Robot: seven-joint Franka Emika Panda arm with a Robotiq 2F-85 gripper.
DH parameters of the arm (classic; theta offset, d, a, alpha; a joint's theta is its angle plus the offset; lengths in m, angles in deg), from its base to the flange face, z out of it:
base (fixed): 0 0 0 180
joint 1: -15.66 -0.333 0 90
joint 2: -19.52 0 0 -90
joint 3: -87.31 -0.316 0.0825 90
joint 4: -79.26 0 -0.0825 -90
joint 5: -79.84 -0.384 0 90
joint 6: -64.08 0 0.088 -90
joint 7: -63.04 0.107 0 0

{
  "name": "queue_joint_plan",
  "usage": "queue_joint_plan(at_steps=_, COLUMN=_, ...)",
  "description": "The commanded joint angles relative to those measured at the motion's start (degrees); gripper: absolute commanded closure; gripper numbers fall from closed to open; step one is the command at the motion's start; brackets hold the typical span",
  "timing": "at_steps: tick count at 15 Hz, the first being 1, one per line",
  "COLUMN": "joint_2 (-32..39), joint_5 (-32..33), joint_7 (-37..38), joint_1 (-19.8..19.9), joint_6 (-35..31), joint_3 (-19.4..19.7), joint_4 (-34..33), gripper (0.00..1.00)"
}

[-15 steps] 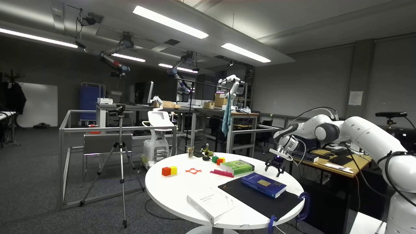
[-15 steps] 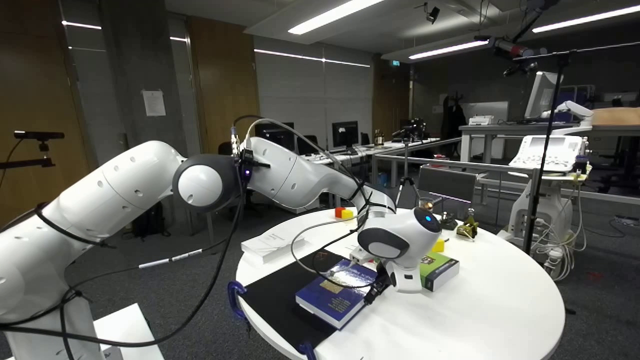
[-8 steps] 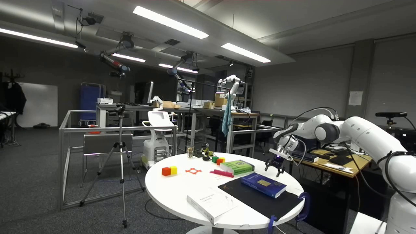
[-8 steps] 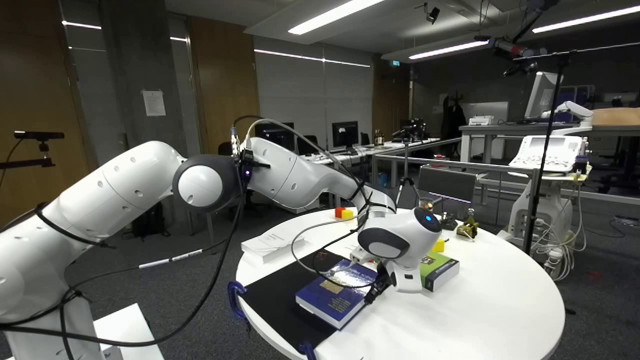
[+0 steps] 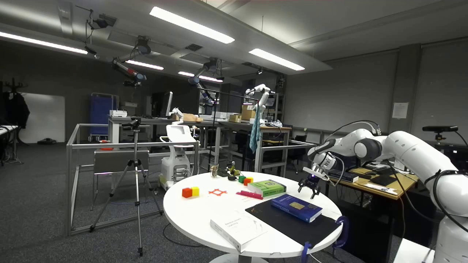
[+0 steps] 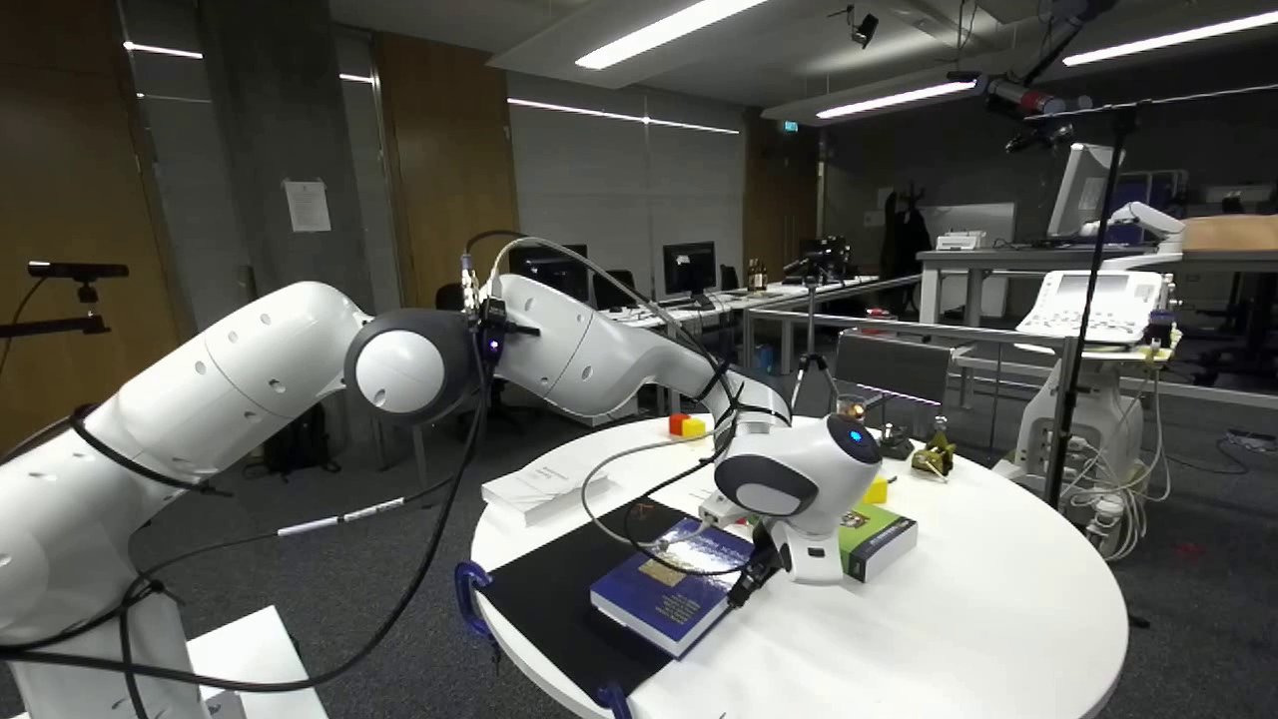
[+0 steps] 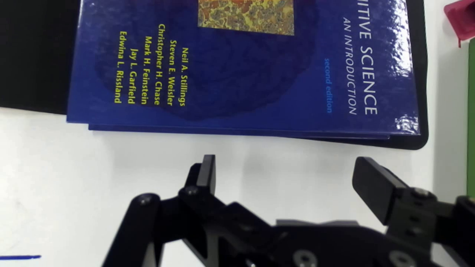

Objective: Open the blue book

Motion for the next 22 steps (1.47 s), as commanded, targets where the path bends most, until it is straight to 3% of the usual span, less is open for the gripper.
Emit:
queue_joint_plan(at_steps=1, joint_2=0.0, joint_5=0.0, joint_7=0.0, joint_1=0.0, joint_6=0.0, joint_3=0.0, joint_4=0.0, gripper=0.0)
queue_joint_plan(at_steps=8, joint_2=0.01, joint_5=0.0, joint_7=0.0, joint_1=0.0, joint_6=0.0, joint_3=0.0, joint_4=-0.01, gripper=0.0)
queue_joint_plan(at_steps=16, joint_2=2.5, joint_5=-1.13, joint_7=7.54, joint_1=-2.53, joint_6=-5.97, joint_3=0.27, joint_4=0.96, gripper=0.0)
queue_joint_plan(at_steps=22, joint_2=2.98, joint_5=-0.33, joint_7=7.77, joint_1=-2.59, joint_6=-9.13, joint_3=0.38, joint_4=0.95, gripper=0.0)
